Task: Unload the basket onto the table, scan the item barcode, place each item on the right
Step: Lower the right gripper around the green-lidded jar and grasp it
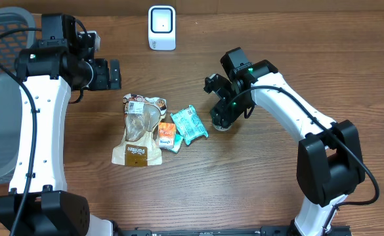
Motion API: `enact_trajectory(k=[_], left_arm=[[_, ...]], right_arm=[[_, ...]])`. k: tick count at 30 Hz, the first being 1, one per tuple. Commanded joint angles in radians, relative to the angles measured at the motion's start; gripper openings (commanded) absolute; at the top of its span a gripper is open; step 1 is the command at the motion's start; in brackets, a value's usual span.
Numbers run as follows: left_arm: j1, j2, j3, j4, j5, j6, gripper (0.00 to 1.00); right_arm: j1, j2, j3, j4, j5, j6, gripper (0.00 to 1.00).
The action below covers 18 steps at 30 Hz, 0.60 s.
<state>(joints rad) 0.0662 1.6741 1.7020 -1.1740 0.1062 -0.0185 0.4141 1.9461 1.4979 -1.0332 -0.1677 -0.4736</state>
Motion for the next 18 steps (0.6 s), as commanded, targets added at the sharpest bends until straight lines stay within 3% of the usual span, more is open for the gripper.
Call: enact_trajectory(k=[1, 7, 12, 15, 18], left_arm=[[0.005, 0.007, 0.019, 0.003, 0.014, 0.019, 0.99], [0.005, 0.007, 0.019, 0.003, 0.014, 0.019, 0.99], [0.005, 0.007, 0.019, 0.003, 0.014, 0.019, 0.99], [0.005, 0.007, 0.019, 0.003, 0.014, 0.019, 1.0], [0.005, 0.007, 0.019, 0.003, 0.014, 0.019, 1.0]], right_arm=[[0.003, -0.004, -0.005, 0.011, 0.003, -0.006, 0.68], [0.003, -0.004, -0.005, 0.039, 0.012, 0.048, 0.54], [0.002, -0.004, -0.005, 0.08, 0.014, 0.14, 0.51], [0.002, -0.004, -0.005, 0.103, 0.018, 0.235, 0.51], [0.002, -0.004, -0.005, 0.128, 0.018, 0.44, 0.52]])
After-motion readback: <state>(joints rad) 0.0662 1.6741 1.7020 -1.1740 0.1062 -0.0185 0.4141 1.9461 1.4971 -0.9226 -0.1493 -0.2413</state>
